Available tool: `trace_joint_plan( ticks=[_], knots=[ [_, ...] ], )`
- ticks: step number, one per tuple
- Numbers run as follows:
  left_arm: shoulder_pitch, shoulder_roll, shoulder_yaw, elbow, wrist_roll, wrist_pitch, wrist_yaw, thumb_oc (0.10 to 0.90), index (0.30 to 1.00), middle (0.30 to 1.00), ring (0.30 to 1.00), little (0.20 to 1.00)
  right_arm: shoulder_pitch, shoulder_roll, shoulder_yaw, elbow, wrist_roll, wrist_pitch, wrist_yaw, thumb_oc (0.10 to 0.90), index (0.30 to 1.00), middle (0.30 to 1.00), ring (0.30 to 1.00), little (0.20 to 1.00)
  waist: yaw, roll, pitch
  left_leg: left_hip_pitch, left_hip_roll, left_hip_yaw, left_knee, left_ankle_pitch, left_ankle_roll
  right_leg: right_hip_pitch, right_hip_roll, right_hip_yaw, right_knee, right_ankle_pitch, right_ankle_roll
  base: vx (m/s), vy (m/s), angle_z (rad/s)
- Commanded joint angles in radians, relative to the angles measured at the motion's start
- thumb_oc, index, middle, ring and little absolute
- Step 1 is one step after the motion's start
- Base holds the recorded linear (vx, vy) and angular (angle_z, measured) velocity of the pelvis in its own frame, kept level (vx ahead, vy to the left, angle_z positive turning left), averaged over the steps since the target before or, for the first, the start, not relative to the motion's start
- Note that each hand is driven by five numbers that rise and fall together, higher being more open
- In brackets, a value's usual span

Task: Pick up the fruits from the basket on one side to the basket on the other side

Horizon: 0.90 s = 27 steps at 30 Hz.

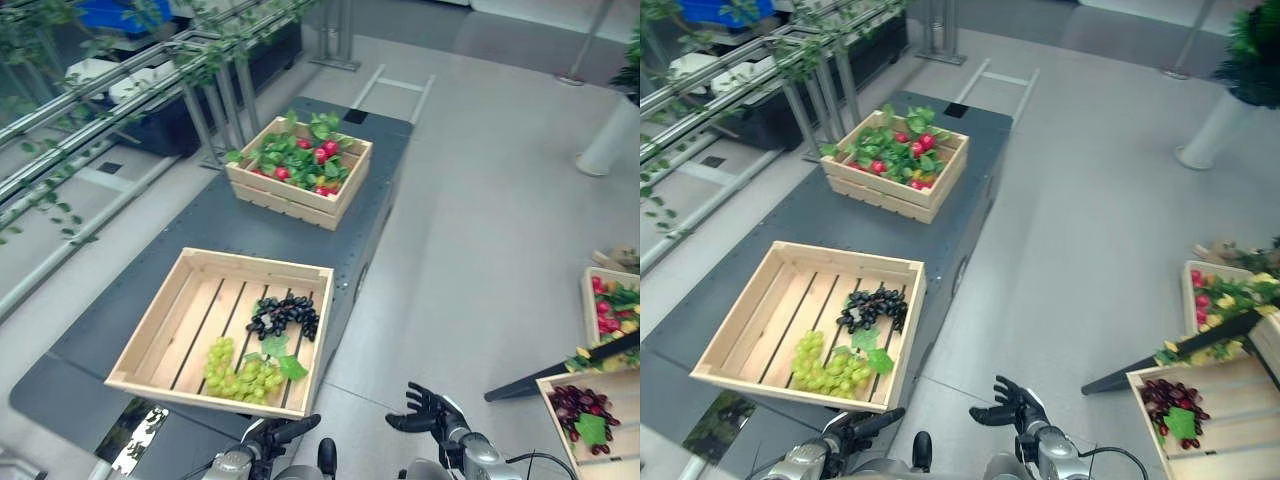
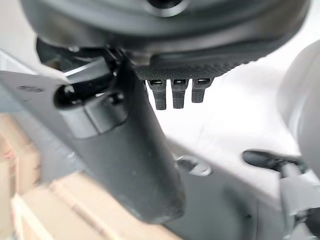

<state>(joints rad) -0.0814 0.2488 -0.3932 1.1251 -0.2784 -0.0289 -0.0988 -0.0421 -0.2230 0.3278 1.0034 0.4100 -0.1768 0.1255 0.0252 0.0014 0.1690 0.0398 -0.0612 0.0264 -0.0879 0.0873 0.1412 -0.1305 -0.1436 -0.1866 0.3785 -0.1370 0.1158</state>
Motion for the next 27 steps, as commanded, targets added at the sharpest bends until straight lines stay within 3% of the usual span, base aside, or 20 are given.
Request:
trace_joint_plan(
  ticks=[1, 2, 3, 5, 6, 10, 14, 17, 21, 27],
  knots=[
    [-0.057, 0.013, 0.017, -0.081, -0.030, -0.040, -0.005, 0.800, 0.900, 0.900, 0.900, 0.900, 0.016, -0.038, -0.005, -0.028, 0.082, -0.113, 0.045, 0.800, 0.900, 0.900, 0.900, 0.900, 0.000, -0.008, -0.012, -0.061, -0.043, -0.053, 0.085, -0.087, -0.067, -0.047, 0.018, 0.083, -0.232, 0.260, 0.011, 0.15, -0.128, 0.89],
    [-0.055, 0.013, 0.016, -0.080, -0.040, -0.040, -0.004, 0.800, 0.900, 0.900, 0.900, 0.900, 0.017, -0.038, -0.008, -0.023, 0.084, -0.117, 0.051, 0.800, 0.900, 0.900, 0.900, 0.900, -0.003, -0.010, -0.013, -0.059, -0.047, -0.061, 0.087, -0.095, -0.065, -0.057, 0.018, 0.098, -0.256, 0.276, 0.016, 0.26, -0.198, 1.05],
    [-0.046, 0.014, 0.016, -0.072, -0.040, -0.042, -0.009, 0.800, 0.900, 0.900, 0.900, 0.900, 0.013, -0.037, -0.020, -0.005, 0.099, -0.128, 0.062, 0.800, 0.900, 0.900, 0.900, 0.900, -0.013, -0.014, -0.014, -0.042, -0.054, -0.088, 0.092, -0.122, -0.063, -0.072, 0.020, 0.149, -0.361, 0.309, 0.032, 0.31, -0.240, 1.02],
    [-0.038, 0.019, 0.015, -0.067, -0.035, -0.055, -0.013, 0.800, 0.900, 0.900, 0.900, 0.900, 0.008, -0.034, -0.031, 0.005, 0.104, -0.131, 0.066, 0.800, 0.900, 0.900, 0.900, 0.900, -0.022, -0.016, -0.018, -0.029, -0.052, -0.110, 0.105, -0.147, -0.061, -0.082, 0.028, 0.198, -0.405, 0.309, 0.039, 0.31, -0.275, 0.98],
    [-0.034, 0.022, 0.018, -0.070, -0.029, -0.053, -0.015, 0.800, 0.900, 0.900, 0.900, 0.900, 0.010, -0.032, -0.036, 0.007, 0.095, -0.130, 0.073, 0.800, 0.900, 0.900, 0.900, 0.900, -0.030, -0.018, -0.020, -0.022, -0.049, -0.130, 0.114, -0.161, -0.060, -0.079, 0.038, 0.239, -0.412, 0.305, 0.040, 0.22, -0.254, 0.83],
    [-0.010, 0.034, 0.029, -0.071, -0.016, -0.073, -0.004, 0.800, 0.900, 0.900, 0.900, 0.900, 0.012, -0.024, -0.016, -0.008, 0.086, -0.125, 0.066, 0.800, 0.900, 0.900, 0.900, 0.900, -0.032, -0.036, -0.024, -0.019, -0.026, -0.176, 0.147, -0.182, -0.067, -0.051, 0.058, 0.271, -0.331, 0.262, 0.040, 0.23, -0.410, 1.44],
    [-0.001, 0.023, 0.048, -0.088, -0.025, -0.071, 0.021, 0.800, 0.900, 0.900, 0.900, 0.900, -0.004, -0.037, 0.012, -0.036, 0.104, -0.096, 0.088, 0.800, 0.900, 0.900, 0.900, 0.900, -0.011, -0.066, -0.045, 0.006, 0.049, -0.183, 0.122, -0.155, -0.114, 0.047, 0.054, 0.218, -0.406, 0.262, 0.018, 0.17, -0.443, 1.00],
    [-0.003, 0.018, 0.049, -0.113, -0.003, -0.053, 0.006, 0.800, 0.900, 0.900, 0.900, 0.900, -0.017, -0.047, 0.032, -0.076, 0.104, -0.066, 0.083, 0.800, 0.900, 0.900, 0.900, 0.900, 0.010, -0.073, -0.056, -0.013, 0.094, -0.178, 0.132, -0.130, -0.144, 0.097, 0.062, 0.171, -0.439, 0.238, -0.010, 0.13, -0.397, 0.47],
    [0.002, 0.030, 0.047, -0.153, -0.026, -0.030, 0.008, 0.800, 0.900, 0.900, 0.900, 0.900, -0.005, -0.069, 0.036, -0.142, 0.097, -0.043, 0.072, 0.800, 0.900, 0.900, 0.900, 0.900, 0.017, -0.074, -0.050, -0.059, 0.109, -0.157, 0.169, -0.110, -0.164, 0.124, 0.071, 0.109, -0.451, 0.219, -0.031, 0.05, -0.248, 0.35],
    [-0.007, 0.044, 0.038, -0.215, -0.030, -0.014, -0.011, 0.800, 0.900, 0.900, 0.900, 0.900, 0.007, -0.102, 0.008, -0.165, 0.107, -0.045, 0.044, 0.800, 0.900, 0.900, 0.900, 0.900, 0.011, -0.050, -0.021, -0.102, 0.116, -0.049, 0.202, -0.089, -0.193, 0.146, 0.063, -0.005, -0.446, 0.190, -0.046, 0.00, -0.051, 0.73]
  ],
)
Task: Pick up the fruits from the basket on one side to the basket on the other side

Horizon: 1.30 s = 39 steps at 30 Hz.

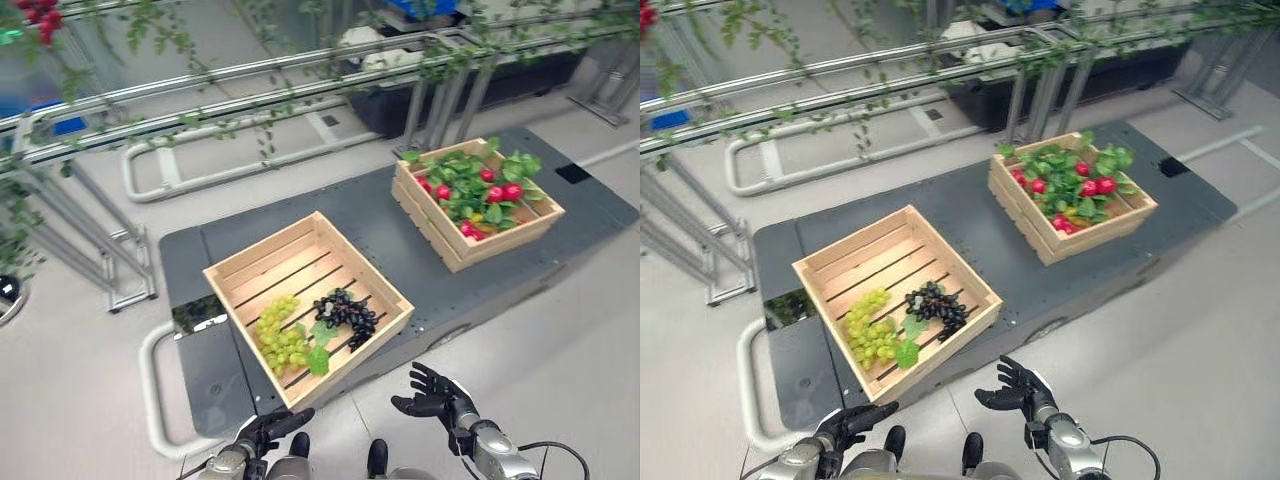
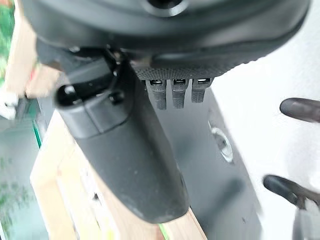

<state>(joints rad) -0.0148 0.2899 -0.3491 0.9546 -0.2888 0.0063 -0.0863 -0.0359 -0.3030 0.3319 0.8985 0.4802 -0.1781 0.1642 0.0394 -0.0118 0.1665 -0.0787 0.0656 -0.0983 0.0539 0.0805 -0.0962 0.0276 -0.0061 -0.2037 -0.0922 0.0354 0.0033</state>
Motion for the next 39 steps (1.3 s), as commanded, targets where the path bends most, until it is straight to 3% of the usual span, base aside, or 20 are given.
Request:
trace_joint_plan(
  ticks=[1, 4, 5, 6, 7, 15, 19, 22, 24, 26, 27, 29, 32, 34, 39],
  knots=[
    [-0.072, 0.003, -0.005, -0.046, -0.022, -0.061, -0.010, 0.800, 0.900, 0.900, 0.900, 0.900, 0.000, -0.022, 0.001, -0.053, 0.034, -0.048, 0.005, 0.800, 0.900, 0.900, 0.900, 0.900, -0.003, -0.029, -0.015, 0.023, -0.009, 0.088, 0.036, -0.070, 0.041, -0.006, -0.072, -0.002, 0.027, 0.010, 0.066, 0.04, 0.072, 0.54],
    [-0.072, -0.001, -0.003, -0.045, 0.001, -0.071, -0.035, 0.800, 0.900, 0.900, 0.900, 0.900, 0.002, -0.018, -0.002, -0.041, 0.036, -0.057, 0.014, 0.800, 0.900, 0.900, 0.900, 0.900, -0.010, -0.006, -0.012, 0.045, 0.026, 0.149, -0.080, 0.003, 0.017, 0.014, -0.059, -0.031, 0.020, -0.001, 0.065, 0.06, 0.108, 0.38],
    [-0.081, -0.010, -0.011, -0.036, 0.010, -0.078, -0.041, 0.800, 0.900, 0.900, 0.900, 0.900, 0.002, -0.016, -0.004, -0.034, 0.042, -0.067, 0.005, 0.800, 0.900, 0.900, 0.900, 0.900, -0.013, 0.000, -0.008, 0.031, 0.042, 0.197, -0.112, 0.034, 0.003, 0.023, -0.057, -0.053, 0.016, -0.004, 0.065, 0.05, 0.183, 0.56],
    [-0.098, -0.024, -0.015, -0.015, 0.008, -0.088, -0.038, 0.800, 0.900, 0.900, 0.900, 0.900, -0.005, -0.007, -0.006, -0.018, 0.050, -0.076, -0.007, 0.800, 0.900, 0.900, 0.900, 0.900, -0.016, 0.002, -0.005, 0.023, 0.048, 0.238, -0.122, 0.043, 0.001, 0.029, -0.064, -0.079, 0.011, -0.006, 0.069, 0.04, 0.174, 0.68],
    [-0.102, -0.026, -0.015, -0.010, 0.008, -0.092, -0.038, 0.800, 0.900, 0.900, 0.900, 0.900, -0.007, -0.005, -0.006, -0.014, 0.052, -0.077, -0.009, 0.800, 0.900, 0.900, 0.900, 0.900, -0.015, 0.003, -0.004, 0.020, 0.048, 0.236, -0.126, 0.046, 0.000, 0.029, -0.066, -0.083, 0.014, -0.007, 0.070, 0.07, 0.268, 0.80],
    [-0.102, 0.014, -0.046, -0.034, 0.094, -0.116, -0.122, 0.800, 0.900, 0.900, 0.900, 0.900, 0.049, 0.013, 0.009, -0.070, -0.001, -0.041, -0.008, 0.800, 0.900, 0.900, 0.900, 0.900, -0.012, -0.007, -0.018, 0.065, 0.001, 0.199, -0.141, 0.000, 0.041, 0.014, -0.131, -0.096, 0.089, -0.024, 0.114, 0.13, 0.271, 0.25],
    [-0.108, 0.071, -0.089, -0.138, 0.122, -0.062, -0.203, 0.800, 0.900, 0.900, 0.900, 0.900, 0.058, 0.015, 0.010, -0.096, -0.001, -0.038, -0.015, 0.800, 0.900, 0.900, 0.900, 0.900, -0.014, 0.004, -0.013, 0.072, -0.016, 0.203, -0.141, -0.022, 0.071, -0.007, -0.159, -0.090, 0.161, -0.045, 0.132, 0.07, 0.243, -0.03],
    [-0.128, 0.134, -0.146, -0.245, 0.188, -0.005, -0.198, 0.800, 0.900, 0.900, 0.900, 0.900, 0.043, 0.001, 0.007, -0.099, 0.013, -0.079, -0.036, 0.800, 0.900, 0.900, 0.900, 0.900, -0.013, 0.019, 0.015, 0.052, -0.034, 0.218, -0.124, -0.028, 0.097, -0.079, -0.182, -0.078, 0.328, -0.048, 0.141, -0.05, 0.198, -0.18],
    [-0.148, 0.184, -0.156, -0.308, 0.169, 0.042, -0.155, 0.800, 0.900, 0.900, 0.900, 0.900, 0.031, -0.012, 0.002, -0.114, 0.030, -0.088, -0.060, 0.800, 0.900, 0.900, 0.900, 0.900, -0.019, 0.029, 0.035, 0.036, -0.046, 0.211, -0.107, -0.036, 0.107, -0.128, -0.194, -0.061, 0.361, -0.016, 0.139, -0.06, 0.060, -0.23],
    [-0.166, 0.213, -0.147, -0.331, 0.146, 0.069, -0.114, 0.800, 0.900, 0.900, 0.900, 0.900, 0.028, -0.022, -0.004, -0.115, 0.018, -0.088, -0.059, 0.800, 0.900, 0.900, 0.900, 0.900, -0.024, 0.030, 0.049, 0.039, -0.046, 0.211, -0.110, -0.039, 0.100, -0.126, -0.209, -0.049, 0.273, 0.015, 0.140, -0.03, -0.079, -0.13],
    [-0.185, 0.232, -0.139, -0.346, 0.141, 0.081, -0.073, 0.800, 0.900, 0.900, 0.900, 0.900, 0.023, -0.033, -0.009, -0.108, 0.025, -0.093, -0.047, 0.800, 0.900, 0.900, 0.900, 0.900, -0.031, 0.027, 0.052, 0.032, -0.053, 0.209, -0.110, -0.046, 0.096, -0.142, -0.222, -0.017, 0.194, 0.073, 0.152, -0.05, -0.142, -0.03],
    [-0.187, 0.253, -0.112, -0.360, 0.132, 0.087, -0.024, 0.800, 0.900, 0.900, 0.900, 0.900, 0.013, -0.045, -0.020, -0.092, 0.032, -0.094, -0.029, 0.800, 0.900, 0.900, 0.900, 0.900, -0.039, 0.024, 0.054, 0.034, -0.053, 0.200, -0.117, -0.059, 0.094, -0.159, -0.220, 0.045, 0.079, 0.124, 0.162, -0.03, -0.200, 0.09],
    [-0.168, 0.268, -0.047, -0.392, 0.196, 0.065, 0.082, 0.800, 0.900, 0.900, 0.900, 0.900, 0.036, -0.039, -0.029, -0.092, 0.054, -0.071, -0.024, 0.800, 0.900, 0.900, 0.900, 0.900, -0.037, 0.020, 0.030, 0.022, -0.028, 0.190, -0.141, -0.033, 0.091, -0.137, -0.180, 0.049, 0.048, 0.097, 0.164, 0.05, -0.323, 0.40],
    [-0.147, 0.282, -0.001, -0.446, 0.236, 0.045, 0.210, 0.800, 0.900, 0.900, 0.900, 0.900, 0.063, -0.037, -0.019, -0.114, 0.022, -0.061, -0.008, 0.800, 0.900, 0.900, 0.900, 0.900, -0.042, 0.012, 0.027, 0.024, -0.001, 0.174, -0.141, -0.020, 0.075, -0.127, -0.151, 0.045, 0.046, 0.084, 0.157, 0.07, -0.308, 0.79],
    [-0.166, 0.284, 0.059, -0.521, 0.346, 0.045, 0.391, 0.800, 0.900, 0.900, 0.900, 0.900, 0.036, -0.043, -0.005, -0.121, 0.055, -0.043, -0.034, 0.800, 0.900, 0.900, 0.900, 0.900, -0.024, 0.009, 0.034, -0.011, 0.029, 0.143, -0.141, 0.005, 0.045, -0.111, -0.124, 0.016, 0.005, 0.072, 0.127, -0.03, -0.165, 0.13]
  ],
)
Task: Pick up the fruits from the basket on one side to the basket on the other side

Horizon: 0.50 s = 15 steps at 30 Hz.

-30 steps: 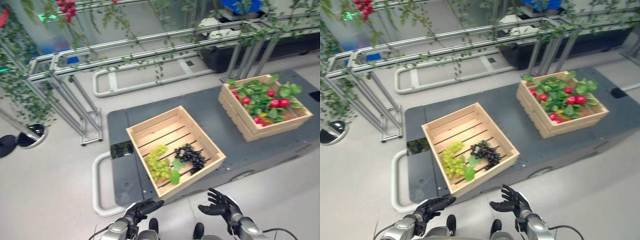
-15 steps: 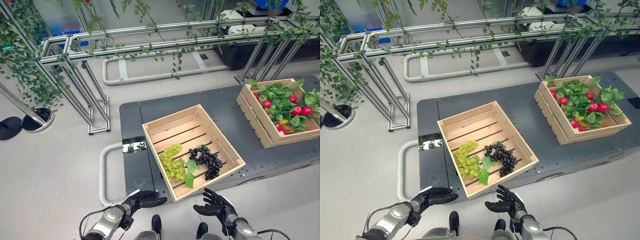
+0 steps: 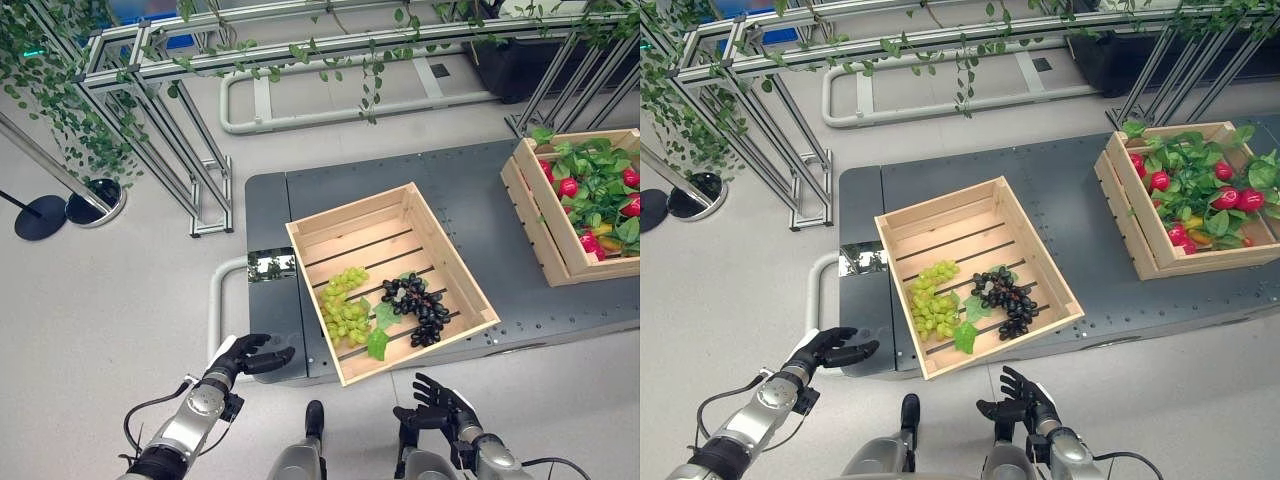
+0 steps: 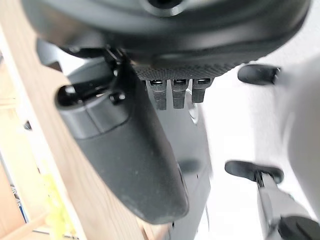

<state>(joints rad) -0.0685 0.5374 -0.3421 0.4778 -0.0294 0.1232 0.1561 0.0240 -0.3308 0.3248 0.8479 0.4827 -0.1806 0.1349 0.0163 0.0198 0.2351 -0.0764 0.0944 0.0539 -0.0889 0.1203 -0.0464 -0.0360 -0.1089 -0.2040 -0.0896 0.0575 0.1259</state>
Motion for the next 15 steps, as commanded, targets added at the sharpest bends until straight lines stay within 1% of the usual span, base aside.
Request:
trace_joint_plan(
  ticks=[1, 4, 5, 8, 12, 13, 14, 15],
  knots=[
    [-0.112, 0.037, 0.067, -0.055, 0.115, -0.076, 0.183, 0.800, 0.900, 0.900, 0.900, 0.900, -0.026, -0.014, 0.003, -0.069, 0.056, -0.039, -0.008, 0.800, 0.900, 0.900, 0.900, 0.900, 0.003, -0.022, -0.034, -0.019, 0.003, -0.014, 0.002, -0.031, -0.010, -0.048, -0.021, 0.009, 0.002, 0.044, 0.002, -0.01, -0.062, 0.07],
    [-0.100, 0.054, 0.103, -0.091, 0.186, -0.085, 0.279, 0.800, 0.900, 0.900, 0.900, 0.900, -0.018, -0.011, 0.001, -0.077, 0.065, -0.036, -0.018, 0.800, 0.900, 0.900, 0.900, 0.900, 0.007, -0.018, -0.035, -0.027, 0.006, -0.023, 0.002, -0.029, -0.017, -0.045, -0.022, -0.003, 0.002, 0.035, -0.004, 0.01, -0.022, -0.02],
    [-0.097, 0.070, 0.118, -0.111, 0.224, -0.088, 0.350, 0.800, 0.900, 0.900, 0.900, 0.900, -0.009, -0.010, 0.001, -0.081, 0.069, -0.037, -0.022, 0.800, 0.900, 0.900, 0.900, 0.900, 0.007, -0.016, -0.034, -0.028, 0.004, -0.028, 0.002, -0.031, -0.019, -0.042, -0.025, -0.008, 0.002, 0.031, -0.006, 0.04, 0.007, 0.00],
    [-0.103, 0.083, 0.142, -0.122, 0.273, -0.114, 0.421, 0.800, 0.900, 0.900, 0.900, 0.900, 0.007, -0.005, 0.001, -0.080, 0.054, -0.044, -0.022, 0.800, 0.900, 0.900, 0.900, 0.900, 0.001, -0.013, -0.032, -0.020, -0.001, -0.036, 0.002, -0.037, -0.020, -0.037, -0.032, -0.010, 0.002, 0.027, -0.008, 0.05, 0.022, 0.02],
    [-0.121, 0.092, 0.132, -0.134, 0.336, -0.139, 0.475, 0.800, 0.900, 0.900, 0.900, 0.900, 0.010, -0.006, 0.007, -0.075, 0.053, -0.051, -0.021, 0.800, 0.900, 0.900, 0.900, 0.900, -0.006, -0.009, -0.025, -0.014, -0.007, -0.034, 0.002, -0.044, -0.020, -0.037, -0.040, -0.006, 0.006, 0.025, -0.007, 0.04, 0.038, 0.01],
    [-0.142, 0.091, 0.117, -0.131, 0.377, -0.146, 0.511, 0.800, 0.900, 0.900, 0.900, 0.900, 0.008, -0.007, 0.011, -0.069, 0.055, -0.053, -0.019, 0.800, 0.900, 0.900, 0.900, 0.900, -0.010, -0.007, -0.019, -0.014, -0.007, -0.033, 0.002, -0.044, -0.021, -0.040, -0.041, -0.003, 0.013, 0.023, -0.007, 0.04, 0.041, 0.00],
    [-0.148, 0.091, 0.112, -0.129, 0.388, -0.146, 0.519, 0.800, 0.900, 0.900, 0.900, 0.900, 0.008, -0.008, 0.012, -0.067, 0.055, -0.055, -0.017, 0.800, 0.900, 0.900, 0.900, 0.900, -0.012, -0.006, -0.017, -0.012, -0.008, -0.032, 0.002, -0.045, -0.021, -0.040, -0.042, -0.002, 0.014, 0.022, -0.007, 0.06, 0.049, 0.00],
    [-0.165, 0.096, 0.095, -0.125, 0.420, -0.136, 0.551, 0.800, 0.900, 0.900, 0.900, 0.900, 0.009, -0.008, 0.017, -0.062, 0.053, -0.058, -0.012, 0.800, 0.900, 0.900, 0.900, 0.900, -0.019, -0.004, -0.012, -0.009, -0.009, -0.026, 0.002, -0.049, -0.020, -0.040, -0.044, 0.002, 0.017, 0.020, -0.005, 0.05, 0.031, -0.01]
  ],
)
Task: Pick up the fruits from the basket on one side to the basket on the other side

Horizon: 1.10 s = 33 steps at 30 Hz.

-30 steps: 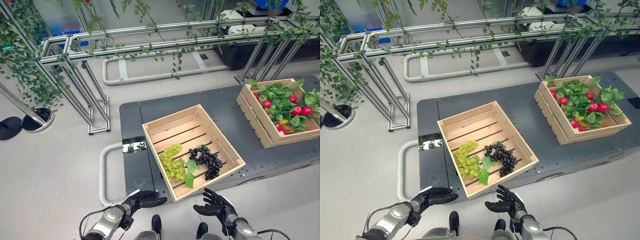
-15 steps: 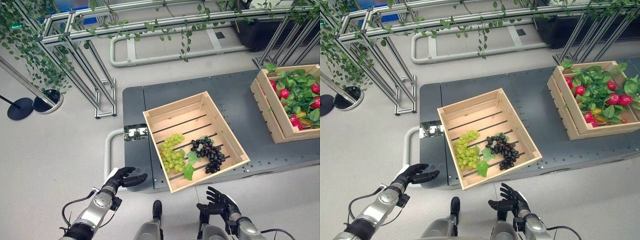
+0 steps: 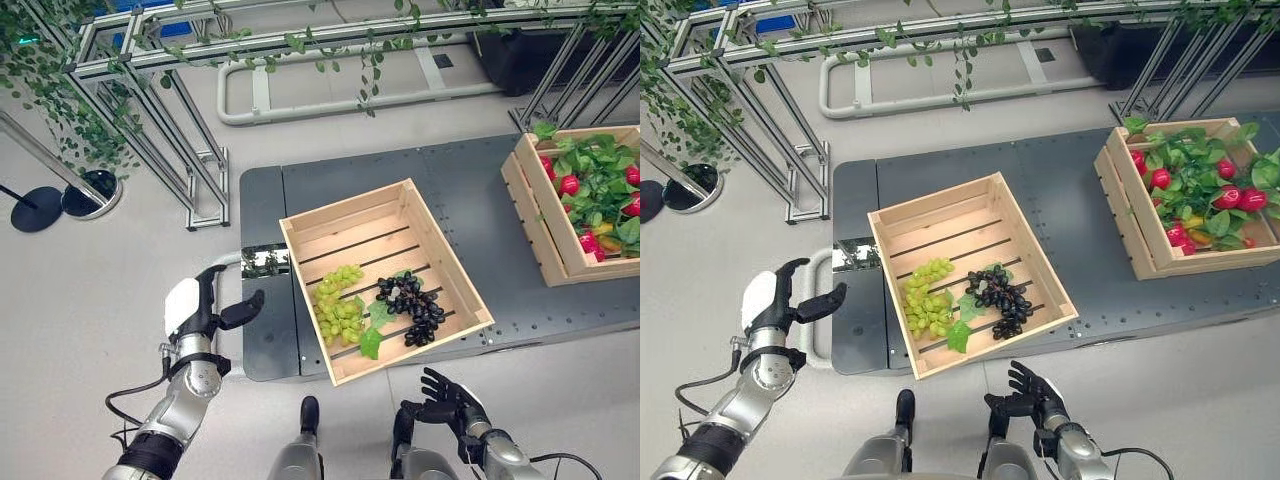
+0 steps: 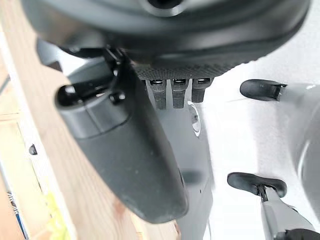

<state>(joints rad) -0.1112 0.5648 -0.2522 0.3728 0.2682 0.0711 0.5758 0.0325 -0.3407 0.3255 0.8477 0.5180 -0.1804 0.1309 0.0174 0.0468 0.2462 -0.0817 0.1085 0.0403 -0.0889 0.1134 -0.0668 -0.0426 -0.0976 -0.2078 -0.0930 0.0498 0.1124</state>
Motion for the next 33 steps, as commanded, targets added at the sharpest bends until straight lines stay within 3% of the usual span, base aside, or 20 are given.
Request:
trace_joint_plan(
  ticks=[1, 3, 10, 16, 20, 26, 33],
  knots=[
    [-0.126, 0.070, 0.002, -0.019, 0.128, -0.081, 0.139, 0.800, 0.900, 0.900, 0.900, 0.900, 0.000, 0.002, 0.017, -0.062, 0.016, -0.057, -0.006, 0.800, 0.900, 0.900, 0.900, 0.900, -0.021, -0.030, -0.023, -0.002, -0.023, -0.012, 0.002, -0.043, 0.001, -0.033, -0.055, 0.007, 0.020, 0.027, 0.008, 0.05, 0.049, -0.01],
    [-0.185, 0.080, -0.047, 0.009, 0.208, -0.044, 0.197, 0.800, 0.900, 0.900, 0.900, 0.900, -0.014, -0.009, 0.037, -0.072, 0.016, -0.062, 0.000, 0.800, 0.900, 0.900, 0.900, 0.900, -0.036, -0.030, -0.002, -0.009, -0.025, 0.005, 0.003, -0.042, 0.002, -0.055, -0.056, 0.023, 0.036, 0.021, 0.008, -0.01, 0.045, -0.04],
    [-0.378, 0.123, -0.199, 0.103, 0.347, 0.041, 0.215, 0.800, 0.900, 0.900, 0.900, 0.900, -0.082, -0.060, 0.080, -0.115, 0.064, -0.089, 0.013, 0.800, 0.900, 0.900, 0.900, 0.900, -0.069, -0.036, 0.094, -0.116, -0.029, 0.015, 0.136, -0.057, -0.005, -0.147, -0.055, 0.064, 0.136, 0.002, -0.005, -0.07, 0.028, -0.09],
    [-0.544, 0.195, -0.332, 0.142, 0.399, 0.084, 0.180, 0.800, 0.900, 0.900, 0.900, 0.900, -0.134, -0.102, 0.124, -0.180, 0.079, -0.085, 0.003, 0.800, 0.900, 0.900, 0.900, 0.900, -0.104, -0.043, 0.174, -0.246, -0.020, 0.027, 0.281, -0.075, -0.012, -0.264, -0.048, 0.097, 0.253, -0.022, -0.023, -0.08, 0.033, -0.12],
    [-0.647, 0.214, -0.411, 0.131, 0.458, 0.106, 0.073, 0.800, 0.900, 0.900, 0.900, 0.900, -0.173, -0.108, 0.138, -0.180, 0.085, -0.102, -0.002, 0.800, 0.900, 0.900, 0.900, 0.900, -0.114, -0.045, 0.208, -0.310, -0.018, 0.024, 0.340, -0.089, -0.008, -0.317, -0.043, 0.109, 0.294, -0.032, -0.028, -0.06, 0.026, -0.01],
    [-0.718, 0.202, -0.480, 0.132, 0.399, 0.144, -0.042, 0.800, 0.900, 0.900, 0.900, 0.900, -0.200, -0.110, 0.151, -0.197, 0.081, -0.094, -0.013, 0.800, 0.900, 0.900, 0.900, 0.900, -0.125, -0.054, 0.241, -0.332, -0.017, 0.026, 0.363, -0.090, -0.007, -0.326, -0.035, 0.120, 0.299, -0.032, -0.026, -0.01, 0.013, -0.01],
    [-0.772, 0.184, -0.479, 0.162, 0.265, 0.138, -0.117, 0.800, 0.900, 0.900, 0.900, 0.900, -0.215, -0.108, 0.158, -0.201, 0.081, -0.096, -0.024, 0.800, 0.900, 0.900, 0.900, 0.900, -0.125, -0.061, 0.264, -0.343, -0.017, 0.022, 0.364, -0.083, -0.007, -0.320, -0.016, 0.122, 0.290, -0.038, -0.029, 0.00, -0.001, -0.01]
  ],
)
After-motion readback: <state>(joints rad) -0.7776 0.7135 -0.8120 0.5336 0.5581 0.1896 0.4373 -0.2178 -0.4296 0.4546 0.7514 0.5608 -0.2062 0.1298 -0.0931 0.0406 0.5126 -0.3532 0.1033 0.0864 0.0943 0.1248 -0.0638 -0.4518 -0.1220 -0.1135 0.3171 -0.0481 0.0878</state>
